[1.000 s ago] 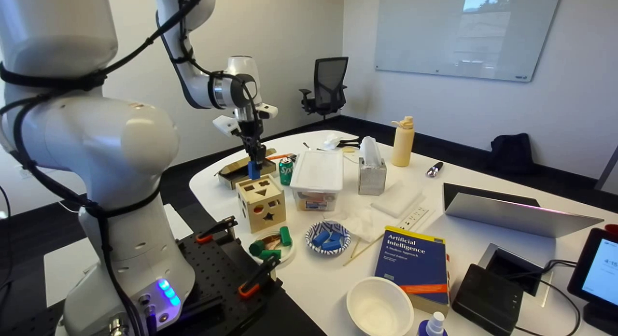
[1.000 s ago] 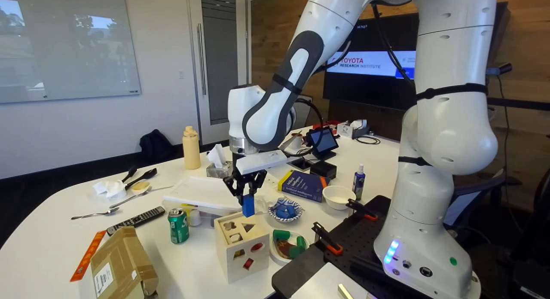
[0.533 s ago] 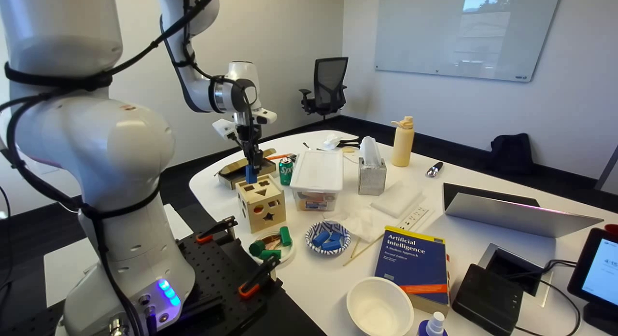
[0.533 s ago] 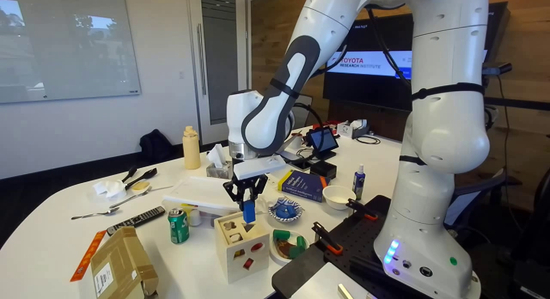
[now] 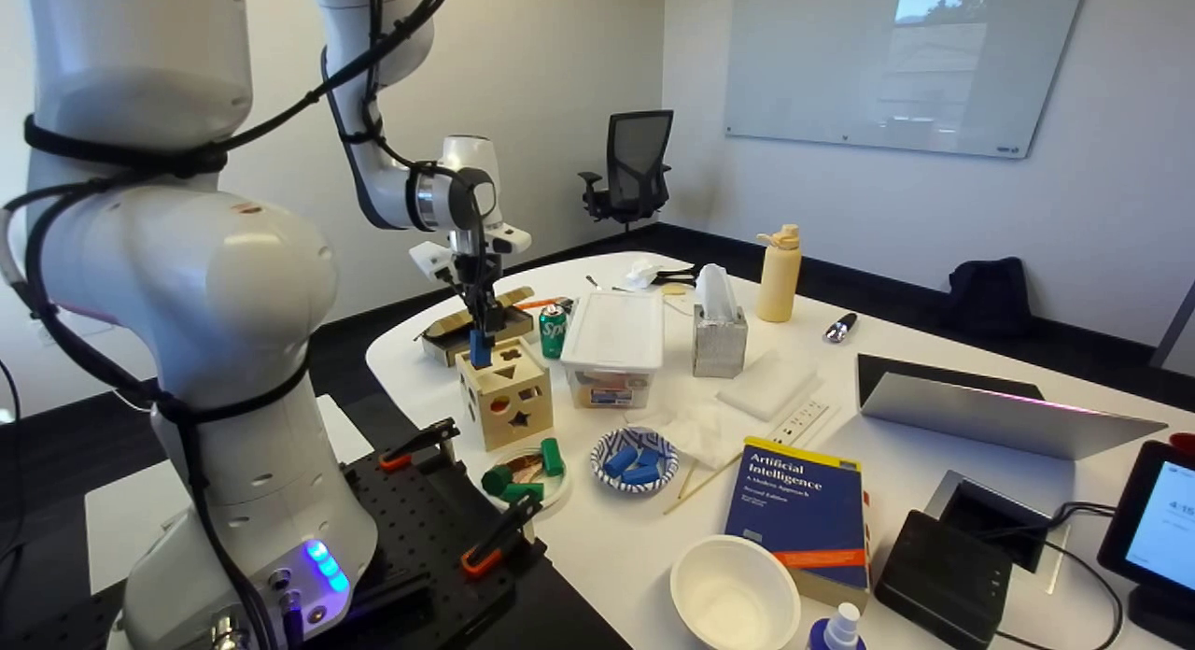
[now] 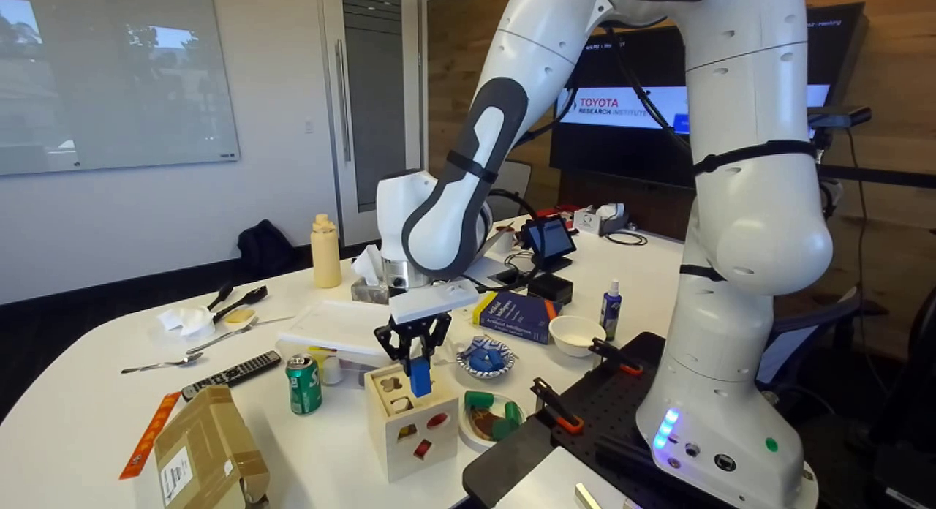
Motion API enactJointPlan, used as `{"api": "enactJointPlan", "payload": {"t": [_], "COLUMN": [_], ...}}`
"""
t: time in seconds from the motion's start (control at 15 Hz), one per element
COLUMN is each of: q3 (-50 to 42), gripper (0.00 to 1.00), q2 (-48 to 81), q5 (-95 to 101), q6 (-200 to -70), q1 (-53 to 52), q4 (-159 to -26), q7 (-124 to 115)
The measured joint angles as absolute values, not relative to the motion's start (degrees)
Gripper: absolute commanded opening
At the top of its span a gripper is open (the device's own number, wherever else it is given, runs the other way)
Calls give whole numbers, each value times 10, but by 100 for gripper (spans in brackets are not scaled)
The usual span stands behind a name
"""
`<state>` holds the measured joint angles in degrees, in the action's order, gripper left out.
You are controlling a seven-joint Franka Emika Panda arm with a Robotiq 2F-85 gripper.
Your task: Move the blue bock to the brown box
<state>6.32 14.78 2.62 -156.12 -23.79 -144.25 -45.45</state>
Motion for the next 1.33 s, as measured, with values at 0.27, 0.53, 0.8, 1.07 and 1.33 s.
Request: {"api": "enactJointPlan", "payload": {"t": [0.27, 0.53, 0.8, 1.07, 1.33], "q3": [63, 64, 64, 63, 61], "gripper": [9, 9, 9, 9, 9], "q2": [169, 184, 196, 206, 211], "q5": [26, 26, 25, 25, 25], "q6": [-1571, -1574, -1579, -1588, -1601], "q1": [-238, -240, -244, -253, -262], "q4": [-1427, -1413, -1406, -1401, -1401], "q7": [-454, -454, -454, -454, -455]}}
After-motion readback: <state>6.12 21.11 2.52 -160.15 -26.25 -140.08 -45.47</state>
